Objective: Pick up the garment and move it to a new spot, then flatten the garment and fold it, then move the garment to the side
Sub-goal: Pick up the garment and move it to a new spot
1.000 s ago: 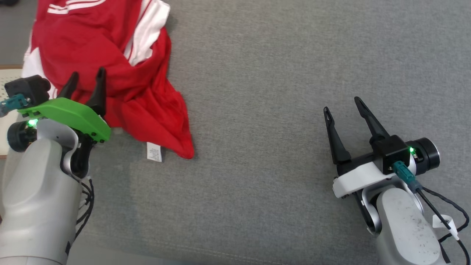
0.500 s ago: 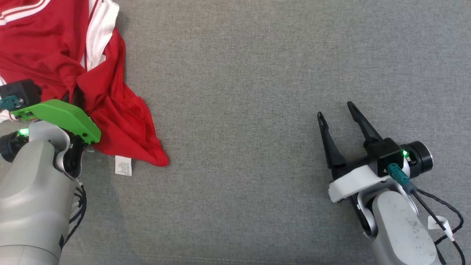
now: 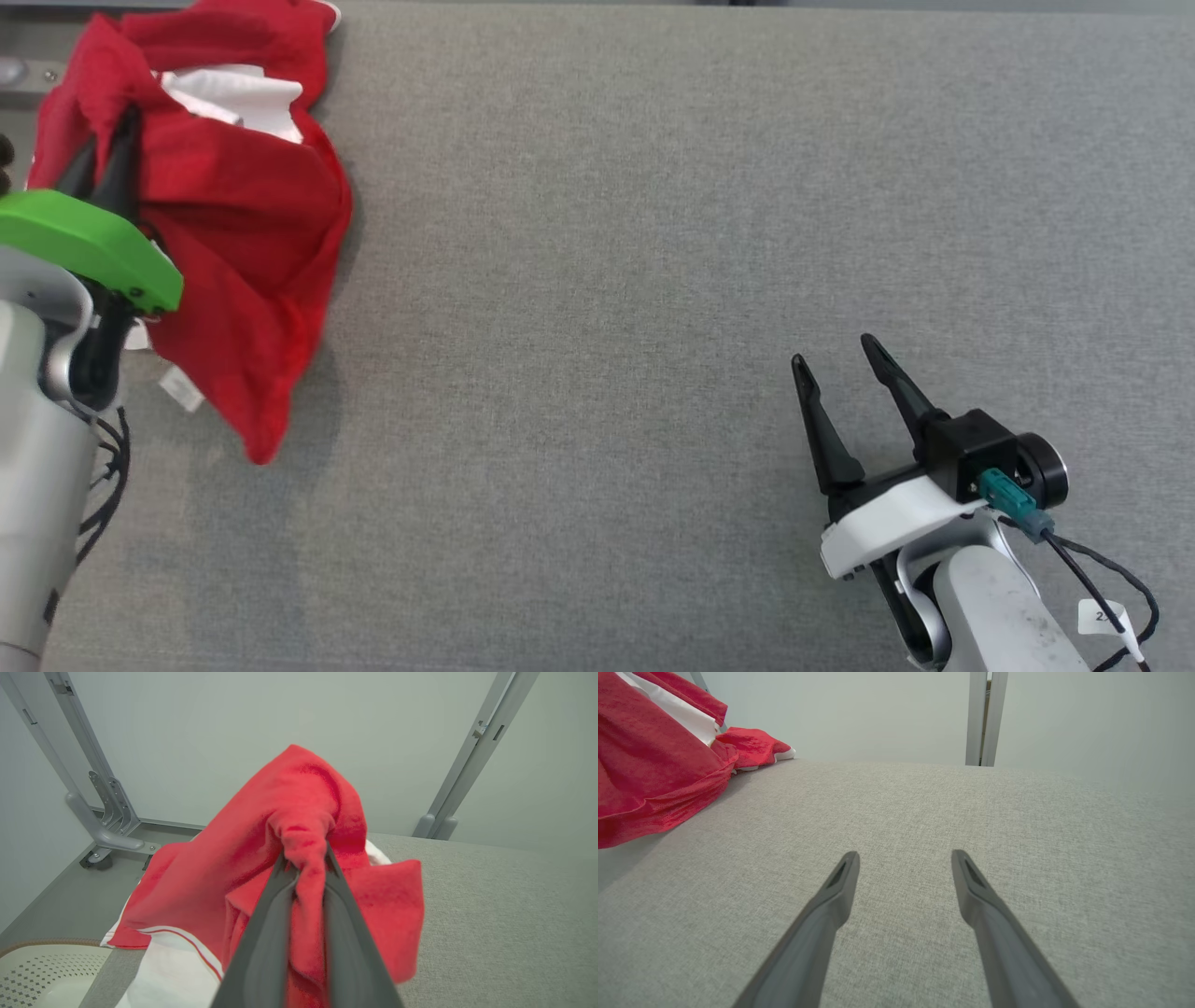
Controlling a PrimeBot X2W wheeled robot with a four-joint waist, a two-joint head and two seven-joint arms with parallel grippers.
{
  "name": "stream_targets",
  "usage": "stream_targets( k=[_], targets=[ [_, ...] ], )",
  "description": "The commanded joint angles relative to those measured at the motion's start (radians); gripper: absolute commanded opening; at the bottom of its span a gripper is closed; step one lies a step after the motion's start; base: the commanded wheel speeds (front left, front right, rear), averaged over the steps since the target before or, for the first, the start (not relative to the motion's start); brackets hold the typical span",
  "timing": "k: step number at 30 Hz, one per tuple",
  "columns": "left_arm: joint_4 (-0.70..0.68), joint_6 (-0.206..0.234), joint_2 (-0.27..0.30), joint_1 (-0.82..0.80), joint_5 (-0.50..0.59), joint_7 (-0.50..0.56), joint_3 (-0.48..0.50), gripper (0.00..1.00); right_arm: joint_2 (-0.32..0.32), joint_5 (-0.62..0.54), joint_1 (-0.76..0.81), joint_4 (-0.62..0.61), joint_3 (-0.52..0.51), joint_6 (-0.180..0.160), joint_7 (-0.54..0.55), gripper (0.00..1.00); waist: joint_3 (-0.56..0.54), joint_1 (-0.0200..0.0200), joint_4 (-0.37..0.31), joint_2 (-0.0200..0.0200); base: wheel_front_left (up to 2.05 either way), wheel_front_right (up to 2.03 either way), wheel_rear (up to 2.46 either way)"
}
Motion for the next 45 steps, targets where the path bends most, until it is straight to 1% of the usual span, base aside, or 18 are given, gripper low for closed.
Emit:
stream_targets(
  k=[1,3,5,9,12,15,19,22,26,29,32,34,37,41,42,43,44,45],
  targets=[
    [-0.037,-0.003,0.021,-0.02,-0.004,0.011,0.008,0.0,-0.003,0.013,0.021,-0.001,0.0,-0.001,-0.003,1.0,-0.068,-0.0001,-0.032,0.0,0.0,0.0,0.0],
    [-0.111,0.004,0.048,-0.021,-0.008,0.038,0.013,0.0,-0.003,0.026,0.03,-0.002,-0.002,-0.001,-0.003,1.0,-0.083,-0.0001,-0.05,0.0,0.0,0.0,0.0],
    [-0.217,0.014,0.074,-0.009,-0.023,0.078,0.019,0.0,-0.003,0.036,0.04,-0.004,-0.003,-0.001,-0.003,1.0,-0.097,-0.0001,-0.074,0.0,0.0,0.0,0.0],
    [-0.438,0.043,0.108,0.045,-0.066,0.164,0.032,0.0,-0.003,0.051,0.057,-0.009,-0.016,-0.001,-0.003,1.0,-0.114,-0.0001,-0.115,0.0,0.0,0.0,0.0],
    [-0.615,0.071,0.121,0.093,-0.112,0.232,0.032,0.0,-0.003,0.053,0.061,-0.017,-0.021,-0.001,-0.003,1.0,-0.116,-0.0001,-0.149,0.0,0.0,0.0,0.0],
    [-0.782,0.104,0.111,0.158,-0.174,0.286,0.035,0.0,-0.003,0.058,0.048,-0.028,-0.031,-0.001,-0.003,1.0,-0.111,-0.0001,-0.197,0.0,0.0,0.0,0.0],
    [-0.955,0.116,0.068,0.248,-0.259,0.334,-0.006,0.0,-0.002,0.07,0.032,-0.039,-0.039,-0.001,-0.003,1.0,-0.104,-0.0001,-0.267,0.0,0.0,0.0,0.0],
    [-1.034,0.121,0.029,0.301,-0.296,0.358,-0.061,0.0,-0.002,0.083,0.024,-0.049,-0.042,-0.001,-0.003,1.0,-0.091,-0.0001,-0.327,0.0,0.0,0.0,0.0],
    [-1.048,0.122,-0.027,0.341,-0.27,0.368,-0.156,0.0,-0.002,0.104,0.018,-0.06,-0.04,-0.001,-0.003,1.0,-0.061,-0.0001,-0.412,0.0,0.0,0.0,0.0],
    [-1.031,0.11,-0.078,0.35,-0.291,0.379,-0.209,0.0,-0.002,0.116,0.026,-0.065,-0.036,-0.001,-0.003,1.0,-0.036,-0.0001,-0.474,0.0,0.0,0.0,0.0],
    [-0.983,0.094,-0.081,0.324,-0.273,0.395,-0.236,0.0,-0.001,0.124,0.035,-0.068,-0.036,-0.001,-0.003,1.0,-0.016,-0.0001,-0.523,0.0,0.0,0.0,0.0],
    [-0.924,0.082,-0.067,0.297,-0.234,0.392,-0.246,0.0,-0.002,0.128,0.044,-0.069,-0.038,-0.001,-0.003,1.0,-0.008,-0.0001,-0.551,0.0,0.0,0.0,0.0],
    [-0.797,0.062,-0.098,0.285,-0.266,0.385,-0.244,0.0,-0.001,0.138,0.053,-0.071,-0.041,-0.001,-0.003,1.0,-0.004,-0.0001,-0.579,0.0,0.0,0.0,0.0],
    [-0.58,0.03,-0.109,0.248,-0.28,0.38,-0.246,0.0,-0.001,0.129,0.07,-0.062,-0.013,-0.001,-0.003,1.0,-0.012,-0.0001,-0.599,0.0,0.0,0.0,0.0],
    [-0.535,0.024,-0.108,0.236,-0.262,0.364,-0.249,0.16,-0.002,0.126,0.07,-0.06,-0.01,-0.001,-0.003,1.0,-0.015,-0.0001,-0.601,0.0,0.0,0.0,0.0],
    [-0.471,0.022,-0.104,0.217,-0.231,0.332,-0.251,0.45,-0.003,0.123,0.068,-0.059,-0.007,-0.001,-0.003,1.0,-0.02,-0.0001,-0.602,0.0,0.0,0.0,0.0],
    [-0.41,0.017,-0.102,0.202,-0.195,0.293,-0.255,0.87,-0.002,0.118,0.066,-0.058,-0.004,-0.001,-0.003,1.0,-0.025,-0.0001,-0.603,0.0,0.0,0.0,0.0],
    [-0.363,0.016,-0.106,0.193,-0.171,0.253,-0.256,1.0,-0.002,0.113,0.066,-0.057,-0.002,-0.001,-0.003,1.0,-0.028,-0.0001,-0.602,0.0,0.0,0.0,0.0]
  ],
)
